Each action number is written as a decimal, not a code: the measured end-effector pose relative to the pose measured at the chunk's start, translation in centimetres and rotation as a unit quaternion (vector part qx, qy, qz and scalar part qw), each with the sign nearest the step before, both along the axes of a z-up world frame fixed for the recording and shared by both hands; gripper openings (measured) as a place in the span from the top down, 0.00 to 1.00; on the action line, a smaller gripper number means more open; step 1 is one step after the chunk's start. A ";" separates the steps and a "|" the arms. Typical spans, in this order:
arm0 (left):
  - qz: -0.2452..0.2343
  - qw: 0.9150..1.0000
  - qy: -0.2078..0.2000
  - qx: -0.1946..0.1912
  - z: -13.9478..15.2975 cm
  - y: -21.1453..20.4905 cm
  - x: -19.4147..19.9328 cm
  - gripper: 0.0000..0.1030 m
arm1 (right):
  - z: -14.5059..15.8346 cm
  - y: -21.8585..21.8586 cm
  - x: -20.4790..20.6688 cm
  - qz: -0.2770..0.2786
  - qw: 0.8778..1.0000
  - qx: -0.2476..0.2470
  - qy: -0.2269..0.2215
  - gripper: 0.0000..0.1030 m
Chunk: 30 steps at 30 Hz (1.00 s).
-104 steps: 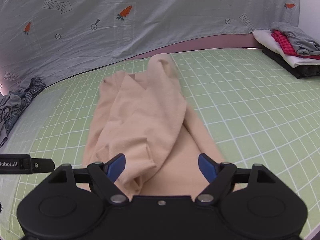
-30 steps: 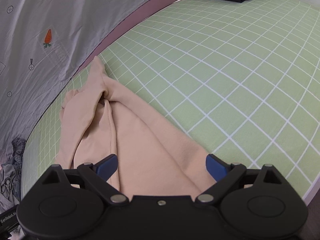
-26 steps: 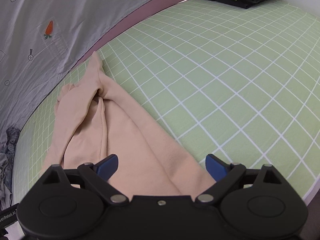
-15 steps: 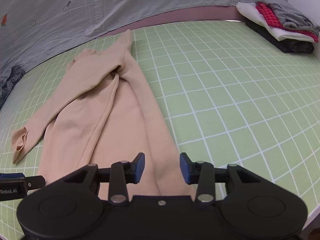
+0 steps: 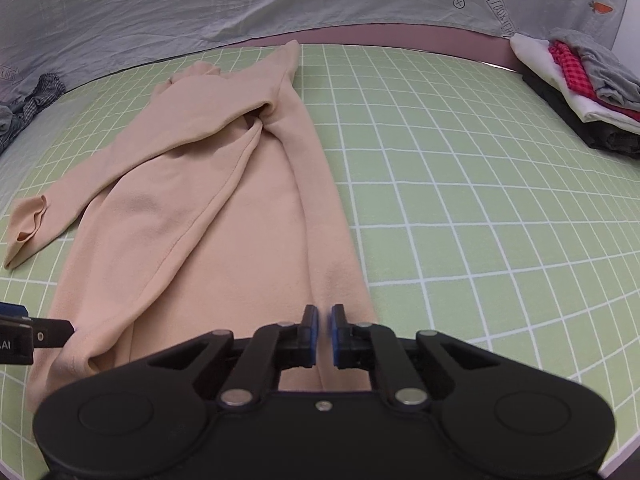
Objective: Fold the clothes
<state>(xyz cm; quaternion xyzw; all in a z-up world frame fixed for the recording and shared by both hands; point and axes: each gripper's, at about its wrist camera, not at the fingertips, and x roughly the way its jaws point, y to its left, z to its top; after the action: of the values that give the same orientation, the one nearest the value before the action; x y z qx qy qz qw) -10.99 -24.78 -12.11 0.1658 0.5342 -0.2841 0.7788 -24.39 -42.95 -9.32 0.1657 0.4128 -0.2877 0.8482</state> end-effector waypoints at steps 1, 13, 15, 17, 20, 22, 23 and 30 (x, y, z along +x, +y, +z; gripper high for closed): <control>-0.002 1.000 0.000 -0.001 0.1 0.1 0.1 0.36 | -0.1 0.0 0.0 -0.001 1.000 0.000 0.001 0.97; -0.037 0.999 -0.004 -0.019 0.9 1.4 0.1 0.36 | 3.5 2.8 -1.0 -0.008 0.997 -0.004 -0.076 0.98; -0.042 0.999 -0.005 -0.022 1.1 1.9 0.1 0.36 | 3.7 3.6 -0.7 0.000 0.997 -0.005 -0.077 0.98; -0.046 0.999 -0.007 -0.026 1.4 2.4 0.2 0.36 | 3.6 4.3 -0.5 0.005 0.997 -0.001 -0.078 0.98; -0.049 0.998 -0.011 -0.030 1.7 3.3 0.3 0.36 | 3.3 5.3 0.0 0.009 0.997 0.009 -0.078 0.98; -0.047 0.998 -0.014 -0.032 1.9 4.0 0.4 0.36 | 3.0 5.9 0.6 0.010 0.997 0.021 -0.078 0.98; -0.045 0.998 -0.015 -0.032 1.9 4.4 0.5 0.36 | 2.6 5.9 0.8 0.009 0.996 0.030 -0.078 0.98; -0.021 0.999 -0.019 -0.029 2.2 6.7 1.2 0.35 | -0.4 6.1 1.7 -0.017 0.993 0.090 -0.068 0.97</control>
<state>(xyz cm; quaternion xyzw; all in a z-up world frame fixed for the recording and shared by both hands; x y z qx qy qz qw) -9.77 -18.10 -9.94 0.1601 0.5074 -0.3125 0.7869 -22.70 -36.85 -9.68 0.2677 0.3754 -0.2520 0.8508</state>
